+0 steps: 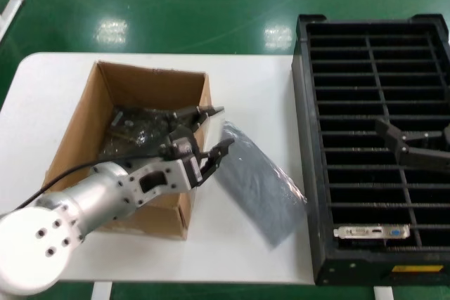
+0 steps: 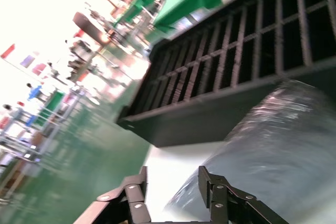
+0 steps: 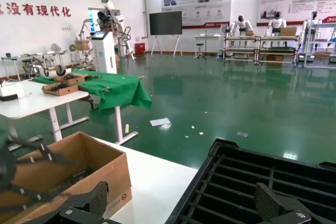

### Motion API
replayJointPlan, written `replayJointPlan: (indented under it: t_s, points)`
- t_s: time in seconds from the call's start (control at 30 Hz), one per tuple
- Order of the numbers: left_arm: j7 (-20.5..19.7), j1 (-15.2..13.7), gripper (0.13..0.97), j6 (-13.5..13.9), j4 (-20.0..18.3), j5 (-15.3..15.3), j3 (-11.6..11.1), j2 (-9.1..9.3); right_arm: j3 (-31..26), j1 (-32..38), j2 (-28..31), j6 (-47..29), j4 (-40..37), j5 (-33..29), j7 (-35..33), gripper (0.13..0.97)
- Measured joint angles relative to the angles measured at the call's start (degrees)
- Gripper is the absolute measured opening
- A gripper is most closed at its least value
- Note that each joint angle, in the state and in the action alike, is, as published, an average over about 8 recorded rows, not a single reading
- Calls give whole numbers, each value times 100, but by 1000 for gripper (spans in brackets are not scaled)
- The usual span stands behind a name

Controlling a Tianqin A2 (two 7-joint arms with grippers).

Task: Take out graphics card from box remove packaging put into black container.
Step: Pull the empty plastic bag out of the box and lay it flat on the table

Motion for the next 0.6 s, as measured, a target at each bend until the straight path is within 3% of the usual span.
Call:
replayJointPlan:
  t_s: [0.2, 0.33, 0.6]
  points:
    - [81, 211, 445, -193, -569, -50, -291, -234, 0, 0, 0, 0, 0, 0, 0, 966]
    - [217, 250, 445, -451, -714, -202, -506, -301, 0, 0, 0, 0, 0, 0, 0, 966]
    - [421, 382, 662, -992, -985, -646, -973, -420, -6, -11, -13, 28, -7, 14, -29, 966]
